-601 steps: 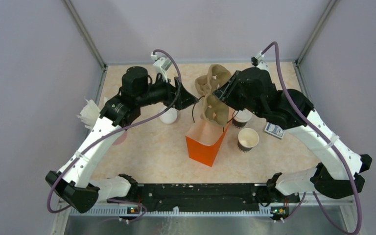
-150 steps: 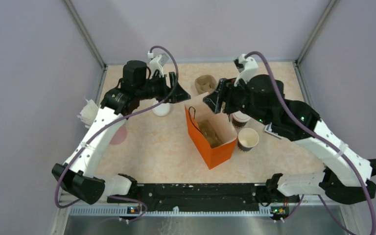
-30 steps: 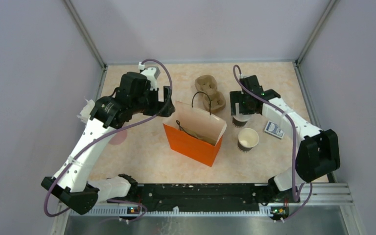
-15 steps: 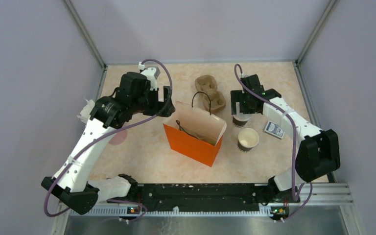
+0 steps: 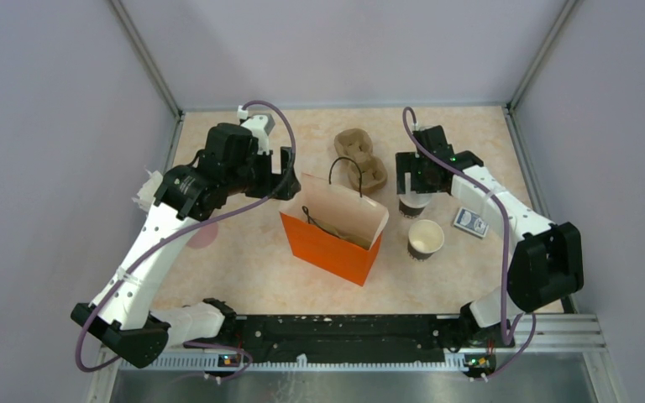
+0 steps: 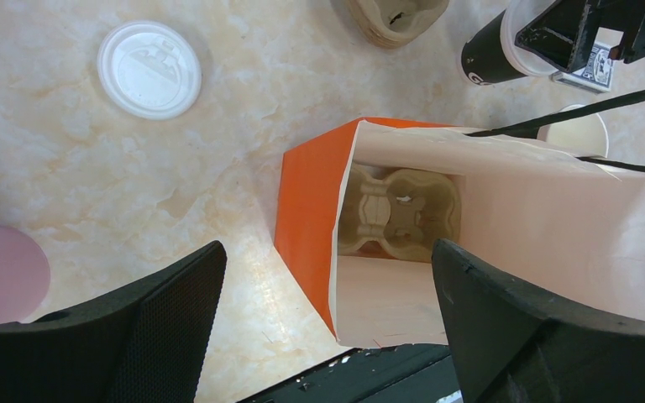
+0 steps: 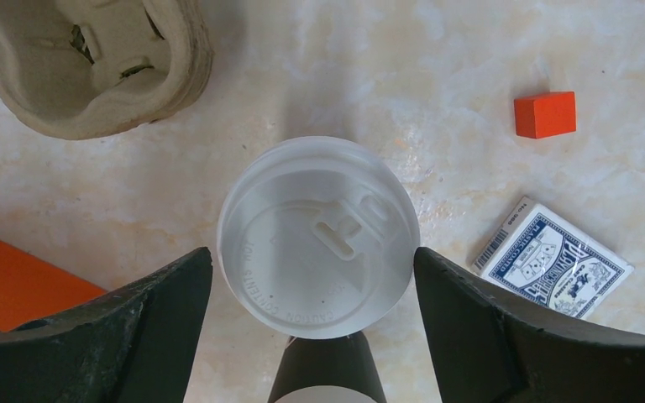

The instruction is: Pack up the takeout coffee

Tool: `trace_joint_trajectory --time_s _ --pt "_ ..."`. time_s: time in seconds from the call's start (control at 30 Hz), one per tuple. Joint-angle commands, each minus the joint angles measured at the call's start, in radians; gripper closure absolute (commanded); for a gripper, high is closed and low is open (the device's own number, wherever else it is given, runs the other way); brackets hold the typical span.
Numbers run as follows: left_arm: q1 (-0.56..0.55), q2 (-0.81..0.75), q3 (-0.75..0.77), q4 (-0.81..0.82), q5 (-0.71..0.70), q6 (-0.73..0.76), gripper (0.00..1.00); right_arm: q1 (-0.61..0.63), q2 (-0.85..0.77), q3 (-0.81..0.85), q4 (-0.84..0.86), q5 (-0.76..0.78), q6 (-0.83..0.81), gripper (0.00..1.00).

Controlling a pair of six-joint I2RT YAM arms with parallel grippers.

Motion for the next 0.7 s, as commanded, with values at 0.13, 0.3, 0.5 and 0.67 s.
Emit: trace_joint_trajectory --time_s 0.13,0.3,0.5,0.67 --pt "0.005 -0.005 0.002 0.047 -0.001 -0.005 0.04 -0.010 -0.009 0.029 0.026 -0.011 0.011 0.14" --pt "0.005 -0.011 0.000 0.044 -0.005 -0.010 0.04 -0.010 0.008 0.017 0.038 0.002 0.000 0.20" --pt "0.005 -0.020 0.015 0.040 -0.006 -0.017 0.06 -0.010 0.009 -0.019 0.022 0.022 -0.004 0.29" --pt "0.006 -0.027 0.021 0.045 -0.004 -0.026 0.06 -0.009 -0.004 -0.033 0.011 0.053 -0.021 0.29"
